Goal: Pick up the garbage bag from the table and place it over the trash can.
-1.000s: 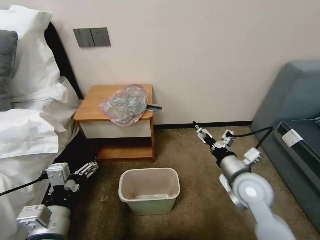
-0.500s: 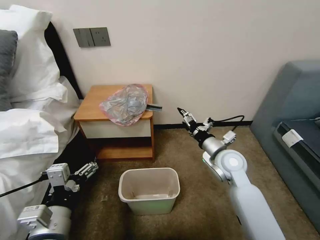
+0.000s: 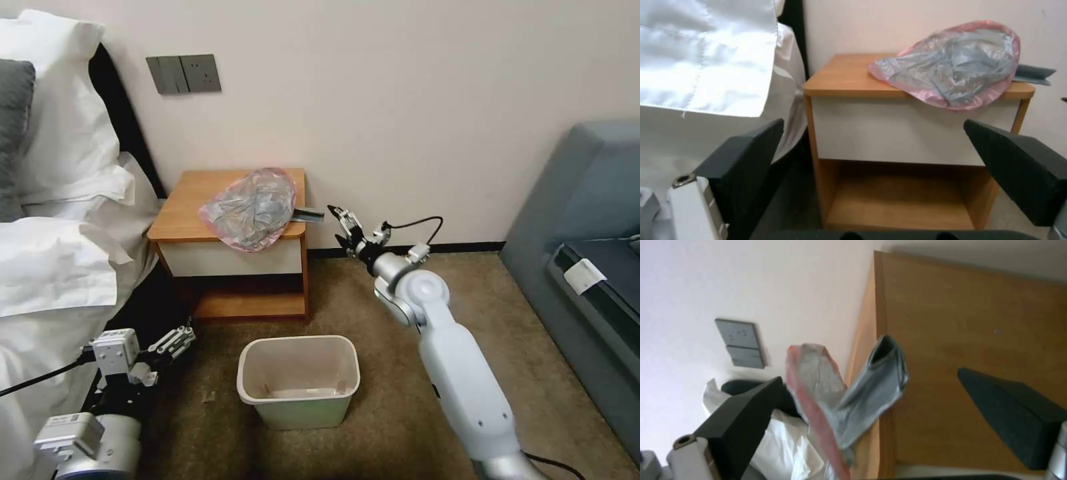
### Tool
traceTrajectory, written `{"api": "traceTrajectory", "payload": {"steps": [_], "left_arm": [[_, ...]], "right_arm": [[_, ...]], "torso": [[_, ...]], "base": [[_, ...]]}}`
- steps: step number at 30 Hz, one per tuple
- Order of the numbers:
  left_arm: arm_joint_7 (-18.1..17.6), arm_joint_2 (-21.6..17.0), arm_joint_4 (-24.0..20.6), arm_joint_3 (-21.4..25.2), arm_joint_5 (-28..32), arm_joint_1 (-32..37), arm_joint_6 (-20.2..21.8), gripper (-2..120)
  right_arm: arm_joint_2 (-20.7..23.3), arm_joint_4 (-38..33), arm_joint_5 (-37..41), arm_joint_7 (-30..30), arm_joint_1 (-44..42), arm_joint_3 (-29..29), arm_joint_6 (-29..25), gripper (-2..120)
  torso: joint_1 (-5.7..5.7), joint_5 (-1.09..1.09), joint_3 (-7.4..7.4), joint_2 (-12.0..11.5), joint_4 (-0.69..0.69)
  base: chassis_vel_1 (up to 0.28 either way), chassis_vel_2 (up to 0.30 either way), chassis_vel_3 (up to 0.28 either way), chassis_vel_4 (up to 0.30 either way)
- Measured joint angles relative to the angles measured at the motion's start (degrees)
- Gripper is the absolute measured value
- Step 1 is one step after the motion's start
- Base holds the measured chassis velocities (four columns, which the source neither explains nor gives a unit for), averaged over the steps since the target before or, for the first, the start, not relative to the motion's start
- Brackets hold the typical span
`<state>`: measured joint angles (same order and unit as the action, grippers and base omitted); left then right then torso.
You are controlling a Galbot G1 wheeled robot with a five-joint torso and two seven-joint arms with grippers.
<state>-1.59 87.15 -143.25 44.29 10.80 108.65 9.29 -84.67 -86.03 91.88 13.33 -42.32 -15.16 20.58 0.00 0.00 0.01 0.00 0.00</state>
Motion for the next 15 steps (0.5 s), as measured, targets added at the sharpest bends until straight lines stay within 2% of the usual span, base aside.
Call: {"api": "traceTrajectory", "payload": {"steps": [9, 15], "left_arm": [[0.14, 0.17, 0.00, -0.03, -0.29, 0.09, -0.17, 100], [0.14, 0.30, 0.00, 0.05, -0.30, 0.10, -0.21, 100]], "right_arm": [[-2.86, 8.63, -2.37, -1.84, 4.71, 1.53, -0.02, 100], [-3.99, 10.49, -2.53, -2.71, 5.97, 1.82, -0.77, 96]], "torso": [[0.00, 0.00, 0.00, 0.00, 0.00], [0.00, 0.00, 0.00, 0.00, 0.00]], "base": [[0.000, 0.000, 0.000, 0.000], [0.000, 0.000, 0.000, 0.000]]}}
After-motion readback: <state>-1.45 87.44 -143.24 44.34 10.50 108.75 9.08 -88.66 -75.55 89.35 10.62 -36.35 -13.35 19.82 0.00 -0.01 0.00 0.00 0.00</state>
